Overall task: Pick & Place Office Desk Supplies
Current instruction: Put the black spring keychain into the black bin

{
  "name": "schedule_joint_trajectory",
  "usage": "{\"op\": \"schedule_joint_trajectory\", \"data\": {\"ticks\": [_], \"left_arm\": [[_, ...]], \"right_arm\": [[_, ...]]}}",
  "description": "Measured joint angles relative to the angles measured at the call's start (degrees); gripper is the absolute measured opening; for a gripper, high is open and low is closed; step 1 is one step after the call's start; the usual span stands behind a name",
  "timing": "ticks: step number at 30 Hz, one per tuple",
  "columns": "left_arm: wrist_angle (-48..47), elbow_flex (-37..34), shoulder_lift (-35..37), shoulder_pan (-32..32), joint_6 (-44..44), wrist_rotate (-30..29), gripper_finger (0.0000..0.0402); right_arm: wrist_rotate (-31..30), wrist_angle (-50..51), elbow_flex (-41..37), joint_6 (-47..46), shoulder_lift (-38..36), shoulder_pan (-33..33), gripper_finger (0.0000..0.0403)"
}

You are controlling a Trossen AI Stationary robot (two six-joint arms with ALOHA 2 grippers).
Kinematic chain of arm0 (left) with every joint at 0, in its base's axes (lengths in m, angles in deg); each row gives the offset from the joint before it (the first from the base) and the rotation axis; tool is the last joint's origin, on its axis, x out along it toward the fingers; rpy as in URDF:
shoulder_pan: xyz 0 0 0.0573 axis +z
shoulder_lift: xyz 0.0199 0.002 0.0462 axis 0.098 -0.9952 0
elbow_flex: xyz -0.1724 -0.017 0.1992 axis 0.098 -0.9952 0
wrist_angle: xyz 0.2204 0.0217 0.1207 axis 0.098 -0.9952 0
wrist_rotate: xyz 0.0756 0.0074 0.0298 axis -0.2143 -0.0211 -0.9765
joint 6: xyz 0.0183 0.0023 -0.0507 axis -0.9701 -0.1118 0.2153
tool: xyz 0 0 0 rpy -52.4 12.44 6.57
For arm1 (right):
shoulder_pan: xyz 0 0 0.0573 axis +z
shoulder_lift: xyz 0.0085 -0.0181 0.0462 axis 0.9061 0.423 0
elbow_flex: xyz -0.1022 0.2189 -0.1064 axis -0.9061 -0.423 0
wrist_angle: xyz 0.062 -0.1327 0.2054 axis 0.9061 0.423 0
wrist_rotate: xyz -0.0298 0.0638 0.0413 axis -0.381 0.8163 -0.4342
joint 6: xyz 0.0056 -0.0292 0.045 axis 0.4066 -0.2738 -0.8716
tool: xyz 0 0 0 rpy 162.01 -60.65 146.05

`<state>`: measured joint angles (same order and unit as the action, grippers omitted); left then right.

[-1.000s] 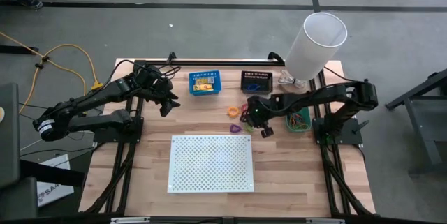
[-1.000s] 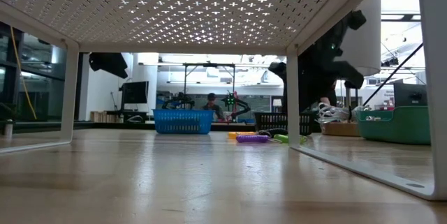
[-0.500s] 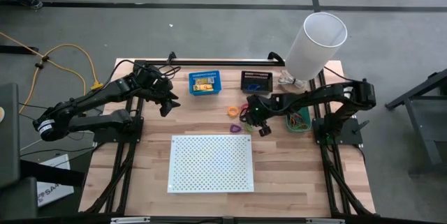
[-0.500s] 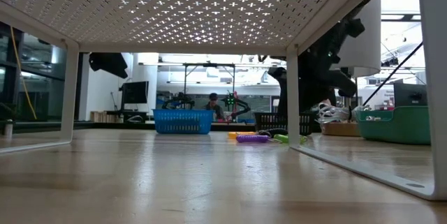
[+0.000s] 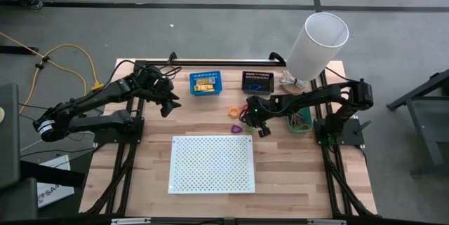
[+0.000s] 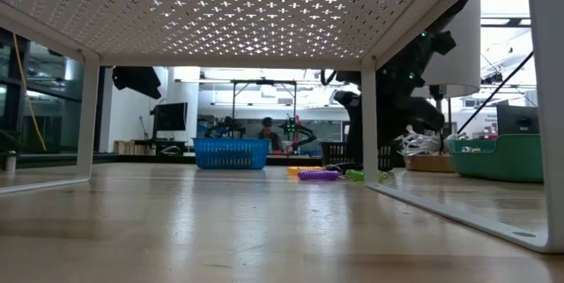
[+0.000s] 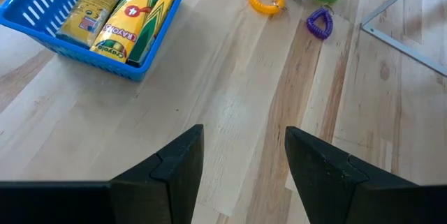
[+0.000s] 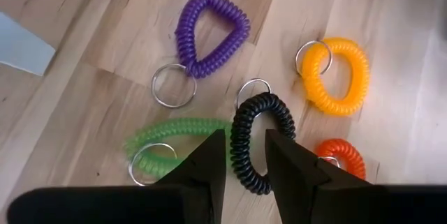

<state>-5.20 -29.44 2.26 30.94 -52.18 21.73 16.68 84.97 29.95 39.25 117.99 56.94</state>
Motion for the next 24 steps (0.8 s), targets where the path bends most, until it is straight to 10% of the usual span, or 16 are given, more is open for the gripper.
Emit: {"op": "schedule_joint_trajectory", "data": {"ticks": [24], "left_arm": [[0.04,0.00,-0.01,0.01,0.00,0.01,0.0195]], "right_arm": [[-0.22,-4.17,0.09,-1.32,4.30,-0.07,0.0089]]}}
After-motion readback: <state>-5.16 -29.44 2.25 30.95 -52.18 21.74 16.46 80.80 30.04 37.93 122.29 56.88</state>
